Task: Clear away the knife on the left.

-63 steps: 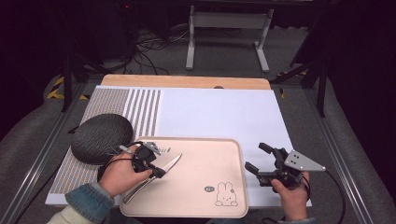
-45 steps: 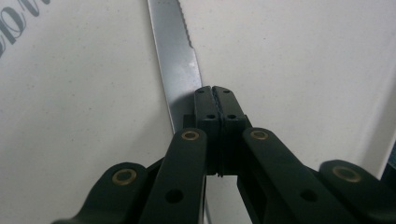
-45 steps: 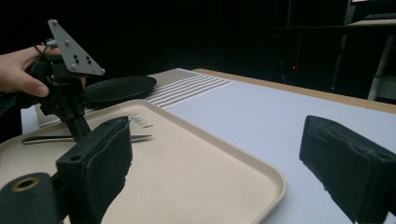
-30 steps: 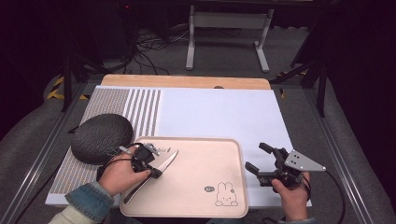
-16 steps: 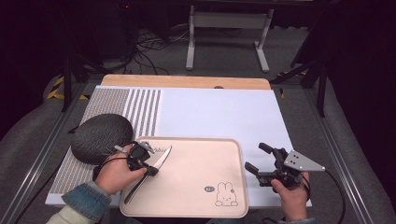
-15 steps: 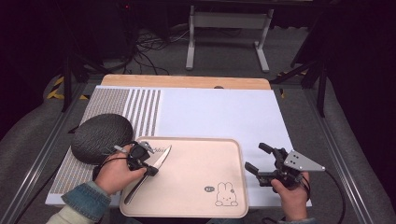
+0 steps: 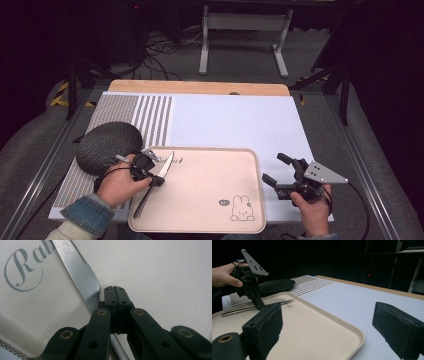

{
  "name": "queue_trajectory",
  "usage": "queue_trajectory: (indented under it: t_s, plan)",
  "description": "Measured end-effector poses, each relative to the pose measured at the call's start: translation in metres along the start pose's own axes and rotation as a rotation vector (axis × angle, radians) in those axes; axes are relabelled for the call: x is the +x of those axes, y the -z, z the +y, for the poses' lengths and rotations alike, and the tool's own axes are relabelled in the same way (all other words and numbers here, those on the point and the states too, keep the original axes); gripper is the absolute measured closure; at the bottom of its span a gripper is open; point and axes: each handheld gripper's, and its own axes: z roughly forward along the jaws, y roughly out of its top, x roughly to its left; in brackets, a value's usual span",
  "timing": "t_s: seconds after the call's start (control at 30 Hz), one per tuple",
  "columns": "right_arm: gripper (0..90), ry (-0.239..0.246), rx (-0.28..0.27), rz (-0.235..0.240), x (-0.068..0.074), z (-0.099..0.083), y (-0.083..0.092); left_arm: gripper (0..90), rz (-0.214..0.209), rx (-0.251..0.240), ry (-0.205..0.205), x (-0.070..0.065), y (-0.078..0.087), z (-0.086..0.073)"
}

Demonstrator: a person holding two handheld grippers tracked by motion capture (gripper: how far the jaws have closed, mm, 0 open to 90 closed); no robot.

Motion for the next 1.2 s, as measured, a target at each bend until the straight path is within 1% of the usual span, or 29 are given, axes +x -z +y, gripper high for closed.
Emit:
queue_trajectory:
  t_s: [0.03,0.1,0.37,0.43,0.5,0.53,0.57,0.73,0.8,0.83,0.9,0.93,1.03,1.17,1.2]
  plan:
    - [10.2,0.000,0.000,-0.001,0.000,0.000,0.000,90.0,0.001,0.001,0.006,0.000,0.001,-0.001]
    - [10.2,-0.001,0.000,-0.001,0.000,0.000,0.000,90.0,0.008,-0.001,0.000,0.002,0.002,-0.002]
    - [10.2,-0.003,0.002,0.000,-0.001,-0.001,-0.001,90.0,0.018,-0.006,0.010,0.006,0.005,-0.006]
    - [10.2,-0.004,0.002,-0.001,-0.001,-0.001,-0.001,90.0,0.016,-0.008,0.021,0.006,0.006,-0.008]
    - [10.2,-0.005,0.002,0.000,-0.001,-0.001,-0.001,90.0,0.022,-0.009,0.019,0.007,0.006,-0.008]
    - [10.2,-0.006,0.003,0.001,-0.001,-0.001,-0.001,90.0,0.020,-0.007,0.028,0.007,0.007,-0.009]
    - [10.2,-0.007,0.004,-0.001,-0.001,-0.001,-0.001,90.0,0.023,-0.011,0.023,0.008,0.007,-0.010]
    - [10.2,-0.009,0.004,-0.001,-0.001,-0.002,-0.001,90.0,0.025,-0.013,0.033,0.009,0.008,-0.012]
    - [10.2,-0.009,0.003,-0.001,-0.001,-0.002,-0.001,90.0,0.029,-0.019,0.028,0.010,0.009,-0.013]
    - [10.2,-0.009,0.004,-0.001,-0.001,-0.002,-0.001,90.0,0.028,-0.024,0.035,0.010,0.009,-0.014]
    - [10.2,-0.009,0.003,-0.001,-0.001,-0.002,-0.001,90.0,0.029,-0.032,0.037,0.011,0.009,-0.015]
    - [10.2,-0.009,0.003,-0.001,-0.001,-0.002,-0.001,90.0,0.024,-0.037,0.049,0.011,0.009,-0.016]
    - [10.2,-0.010,0.006,0.001,0.000,-0.002,-0.002,90.0,0.027,-0.040,0.051,0.011,0.010,-0.018]
    - [10.2,-0.007,0.006,0.001,0.000,-0.002,-0.002,90.0,0.043,-0.043,0.052,0.013,0.012,-0.020]
    - [10.2,-0.007,0.006,0.001,0.000,-0.002,-0.002,90.0,0.037,-0.046,0.065,0.014,0.012,-0.021]
